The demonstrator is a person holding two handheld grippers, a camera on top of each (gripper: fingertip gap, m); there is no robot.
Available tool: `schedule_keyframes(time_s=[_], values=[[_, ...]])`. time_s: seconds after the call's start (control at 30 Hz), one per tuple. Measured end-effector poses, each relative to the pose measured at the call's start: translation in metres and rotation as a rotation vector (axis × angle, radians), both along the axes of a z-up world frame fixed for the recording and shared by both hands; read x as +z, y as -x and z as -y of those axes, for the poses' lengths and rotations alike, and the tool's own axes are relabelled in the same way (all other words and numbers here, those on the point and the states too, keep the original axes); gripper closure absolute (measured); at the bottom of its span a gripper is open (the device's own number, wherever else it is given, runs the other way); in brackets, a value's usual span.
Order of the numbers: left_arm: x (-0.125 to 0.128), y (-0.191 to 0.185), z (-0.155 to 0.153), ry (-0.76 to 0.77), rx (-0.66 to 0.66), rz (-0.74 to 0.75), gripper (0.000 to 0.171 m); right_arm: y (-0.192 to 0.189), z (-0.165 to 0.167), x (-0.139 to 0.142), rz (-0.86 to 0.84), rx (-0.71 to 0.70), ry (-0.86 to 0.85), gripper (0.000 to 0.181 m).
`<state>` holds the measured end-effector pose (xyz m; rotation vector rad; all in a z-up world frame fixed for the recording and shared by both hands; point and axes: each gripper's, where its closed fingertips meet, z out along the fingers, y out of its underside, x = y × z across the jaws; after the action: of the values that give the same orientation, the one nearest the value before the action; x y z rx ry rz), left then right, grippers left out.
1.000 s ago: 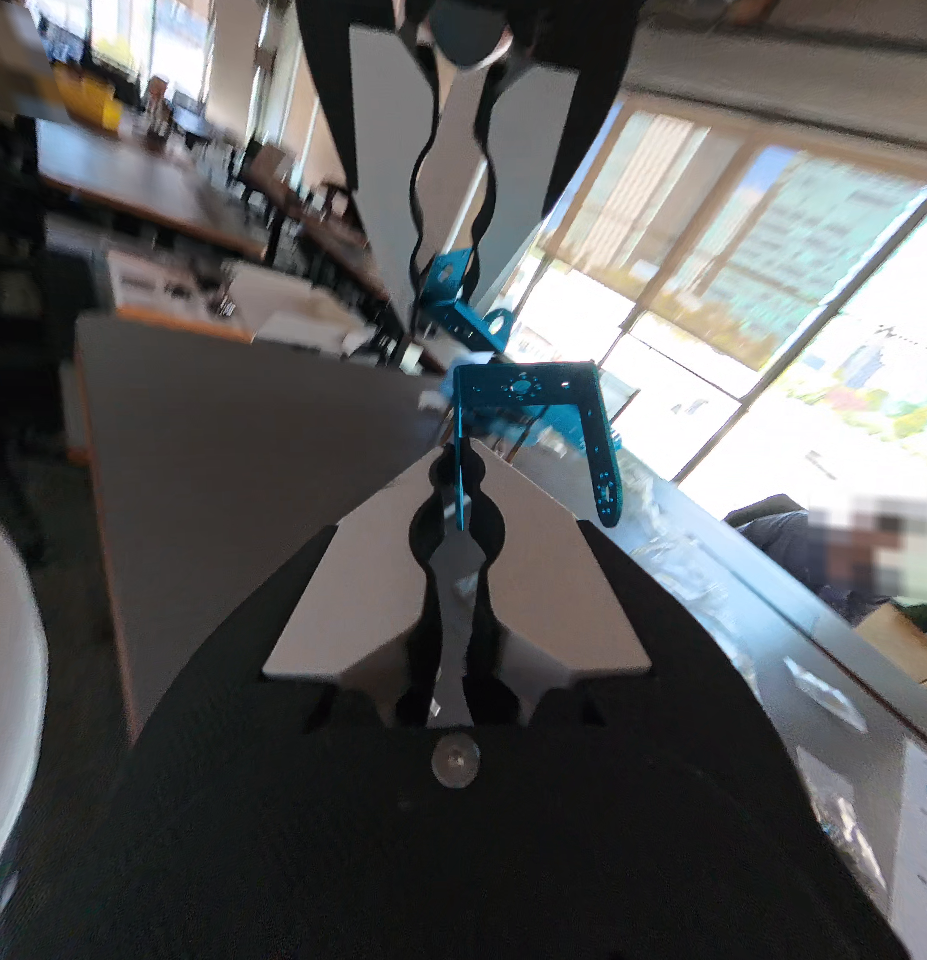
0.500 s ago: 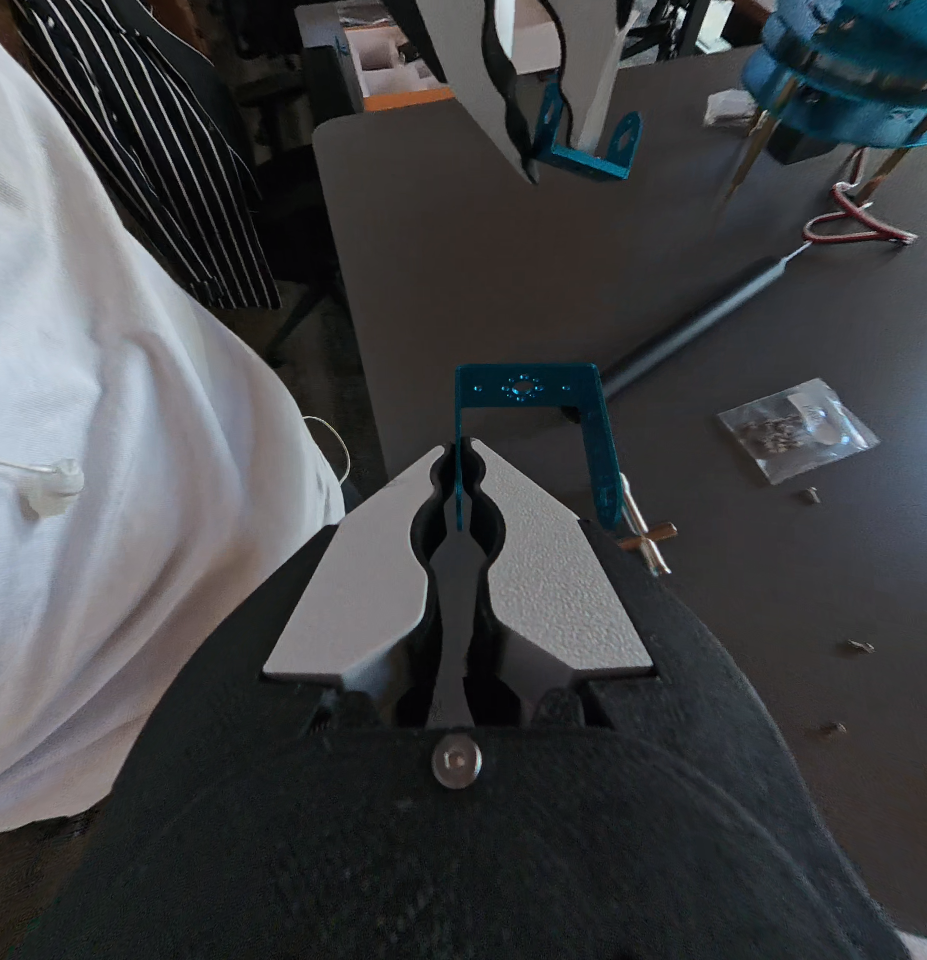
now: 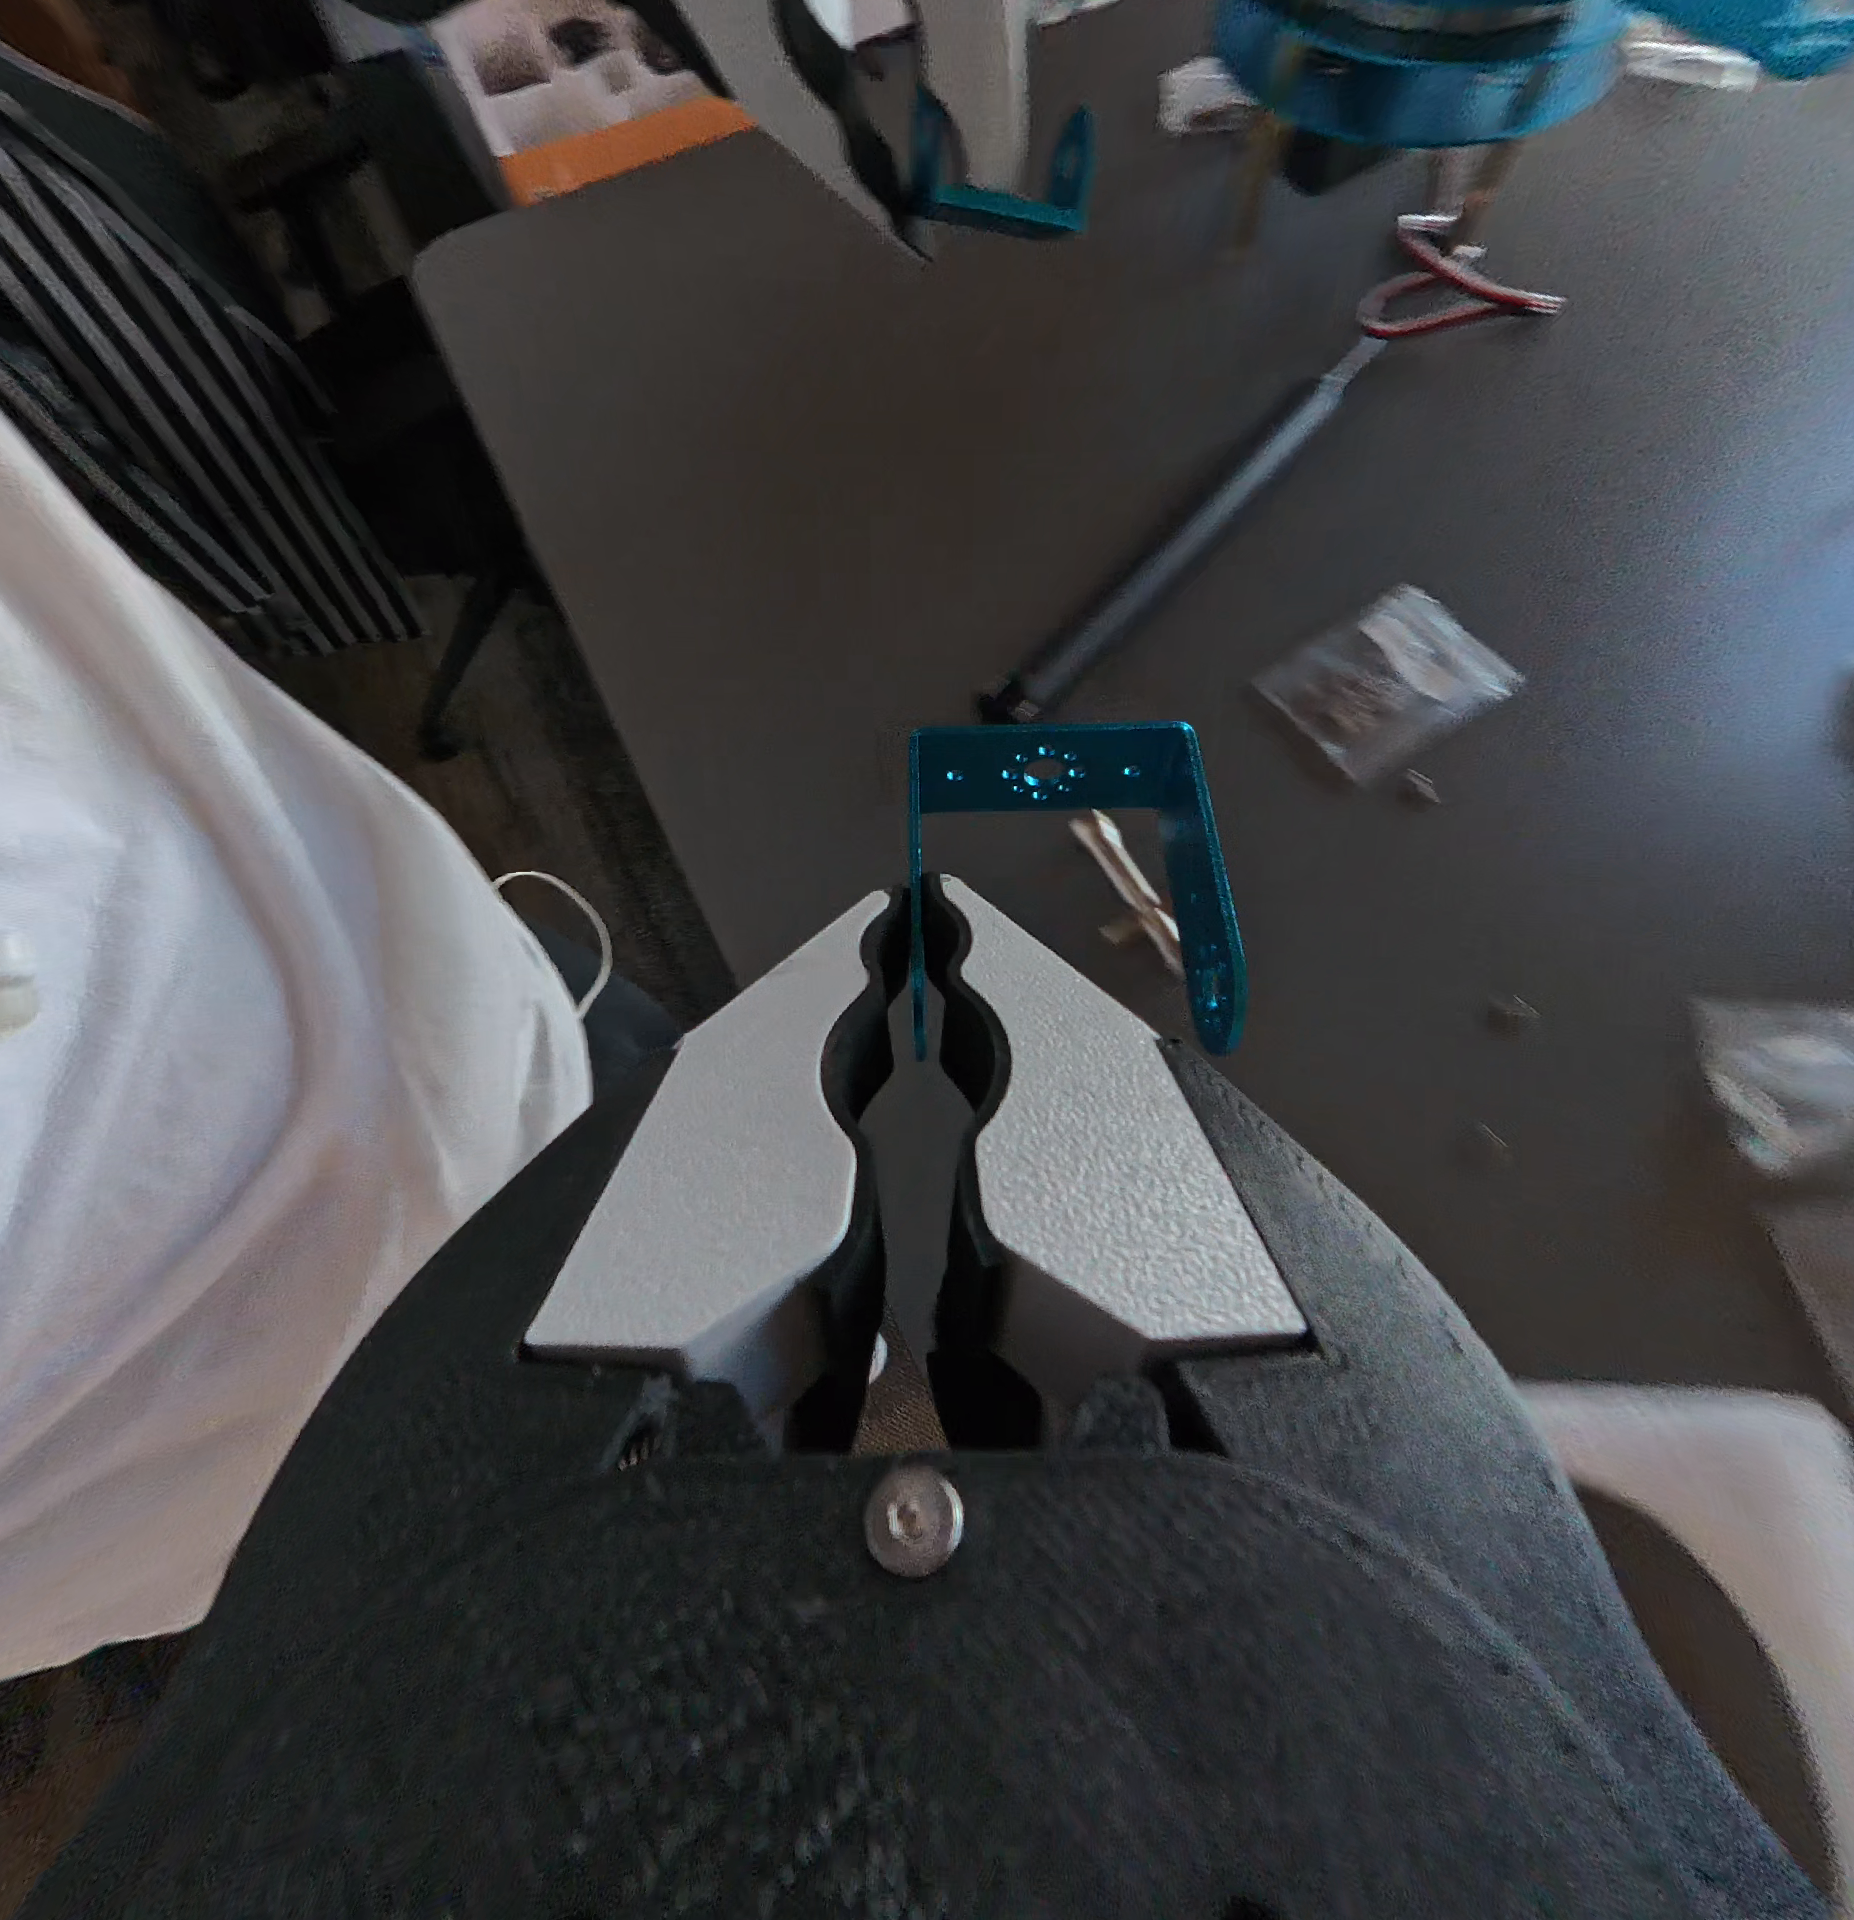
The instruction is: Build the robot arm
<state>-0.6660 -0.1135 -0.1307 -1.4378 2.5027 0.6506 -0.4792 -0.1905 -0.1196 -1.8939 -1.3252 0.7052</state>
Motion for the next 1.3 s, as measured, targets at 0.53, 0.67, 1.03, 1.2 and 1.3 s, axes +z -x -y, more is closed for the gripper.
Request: schedule_keyframes(time_s=[0.53, 0.67, 1.03, 1.2, 1.3], values=[[0.049, -0.243, -0.072, -0.173, -0.117, 0.020, 0.152, -0.288, -0.085, -0.016, 0.045, -0.200, -0.015, 0.180], [0.032, -0.325, -0.089, -0.156, -0.129, 0.058, 0.152, -0.328, -0.105, -0.026, 0.002, -0.141, 0.025, 0.180], [-0.023, -0.410, -0.131, -0.203, -0.298, -0.085, 0.152, -0.361, -0.117, -0.036, 0.015, 0.026, 0.028, 0.180], [-0.035, -0.424, -0.138, -0.241, -0.384, -0.122, 0.152, -0.364, -0.109, -0.037, 0.000, 0.071, 0.070, 0.179], [-0.041, -0.427, -0.141, -0.285, -0.467, -0.174, 0.152, -0.364, -0.103, -0.032, -0.043, 0.122, 0.099, 0.162]])
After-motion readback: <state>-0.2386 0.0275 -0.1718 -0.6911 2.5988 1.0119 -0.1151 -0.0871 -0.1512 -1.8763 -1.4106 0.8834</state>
